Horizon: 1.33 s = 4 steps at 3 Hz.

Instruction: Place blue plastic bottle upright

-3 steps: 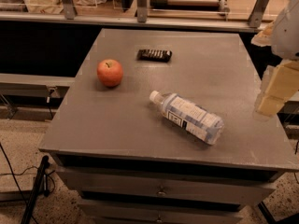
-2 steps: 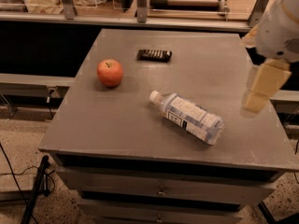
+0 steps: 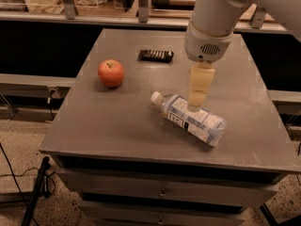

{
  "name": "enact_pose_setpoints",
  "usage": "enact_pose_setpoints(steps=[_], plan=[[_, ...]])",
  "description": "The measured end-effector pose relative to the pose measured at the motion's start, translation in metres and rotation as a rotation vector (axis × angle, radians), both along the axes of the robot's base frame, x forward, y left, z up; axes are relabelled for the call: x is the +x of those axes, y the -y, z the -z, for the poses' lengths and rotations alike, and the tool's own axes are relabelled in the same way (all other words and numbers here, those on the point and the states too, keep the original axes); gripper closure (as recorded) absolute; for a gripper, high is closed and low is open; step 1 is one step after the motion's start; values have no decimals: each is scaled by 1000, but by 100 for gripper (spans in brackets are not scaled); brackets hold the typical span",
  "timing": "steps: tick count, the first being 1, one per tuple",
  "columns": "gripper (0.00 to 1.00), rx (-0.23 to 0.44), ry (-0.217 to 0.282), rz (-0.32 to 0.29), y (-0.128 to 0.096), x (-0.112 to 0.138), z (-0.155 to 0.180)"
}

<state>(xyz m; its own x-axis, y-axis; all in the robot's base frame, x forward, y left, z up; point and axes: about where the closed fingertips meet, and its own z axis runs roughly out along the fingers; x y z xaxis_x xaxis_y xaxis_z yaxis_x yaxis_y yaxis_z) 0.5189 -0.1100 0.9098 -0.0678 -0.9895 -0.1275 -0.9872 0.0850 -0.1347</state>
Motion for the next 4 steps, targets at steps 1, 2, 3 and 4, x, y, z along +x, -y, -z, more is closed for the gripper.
enact_pose_setpoints(steps=[1, 2, 3, 4], plan=[[0, 5, 6, 8, 4, -2, -2], [0, 37, -4, 85, -2, -5, 5], [0, 26, -33, 197, -21, -9, 20], [0, -37, -68, 344, -41, -12, 45]])
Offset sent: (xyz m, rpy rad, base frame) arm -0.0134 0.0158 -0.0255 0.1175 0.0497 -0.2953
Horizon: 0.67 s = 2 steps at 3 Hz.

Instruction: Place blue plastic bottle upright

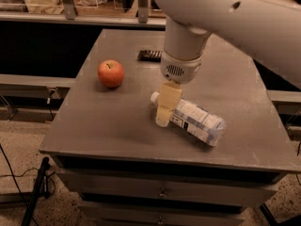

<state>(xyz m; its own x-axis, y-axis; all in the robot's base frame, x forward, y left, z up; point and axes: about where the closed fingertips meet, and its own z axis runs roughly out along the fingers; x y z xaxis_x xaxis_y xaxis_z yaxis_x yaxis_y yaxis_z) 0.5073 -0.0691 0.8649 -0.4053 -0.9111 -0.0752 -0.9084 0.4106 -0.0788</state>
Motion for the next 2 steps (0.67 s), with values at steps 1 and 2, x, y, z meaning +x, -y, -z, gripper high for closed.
enact_pose_setpoints(steps=[1, 2], plan=[[0, -42, -29, 68, -7, -1, 18], [0, -90, -41, 125, -9, -5, 28]])
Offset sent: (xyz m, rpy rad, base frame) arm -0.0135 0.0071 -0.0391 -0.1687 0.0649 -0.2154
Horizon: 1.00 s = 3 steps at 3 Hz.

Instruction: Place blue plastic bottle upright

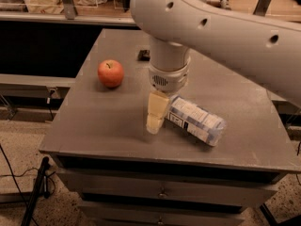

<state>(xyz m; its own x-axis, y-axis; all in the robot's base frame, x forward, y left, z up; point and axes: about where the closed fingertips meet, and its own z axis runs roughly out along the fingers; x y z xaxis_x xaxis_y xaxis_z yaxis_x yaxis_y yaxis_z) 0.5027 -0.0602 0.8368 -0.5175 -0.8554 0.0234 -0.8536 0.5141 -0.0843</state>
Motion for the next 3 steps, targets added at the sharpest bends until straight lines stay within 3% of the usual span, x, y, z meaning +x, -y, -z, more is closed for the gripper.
enact_pose_setpoints(steps=[1, 3], plan=[[0, 6, 13, 54, 3, -5, 2], [0, 47, 18, 66, 9, -2, -2]])
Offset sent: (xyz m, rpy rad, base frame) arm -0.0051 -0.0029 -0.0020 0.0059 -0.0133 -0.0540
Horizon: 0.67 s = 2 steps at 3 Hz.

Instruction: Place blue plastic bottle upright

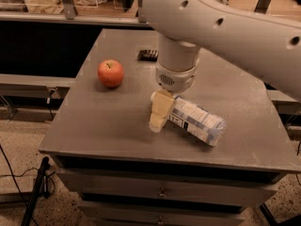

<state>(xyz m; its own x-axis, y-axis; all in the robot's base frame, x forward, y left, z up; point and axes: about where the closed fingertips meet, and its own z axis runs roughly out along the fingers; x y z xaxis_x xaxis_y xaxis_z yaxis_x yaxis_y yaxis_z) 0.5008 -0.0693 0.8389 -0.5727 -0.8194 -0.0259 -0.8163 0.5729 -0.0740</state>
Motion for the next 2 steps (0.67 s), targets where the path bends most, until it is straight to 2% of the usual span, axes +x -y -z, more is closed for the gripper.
enact_pose_setpoints(steps=[2], plan=[[0, 68, 30, 19, 16, 8, -14]])
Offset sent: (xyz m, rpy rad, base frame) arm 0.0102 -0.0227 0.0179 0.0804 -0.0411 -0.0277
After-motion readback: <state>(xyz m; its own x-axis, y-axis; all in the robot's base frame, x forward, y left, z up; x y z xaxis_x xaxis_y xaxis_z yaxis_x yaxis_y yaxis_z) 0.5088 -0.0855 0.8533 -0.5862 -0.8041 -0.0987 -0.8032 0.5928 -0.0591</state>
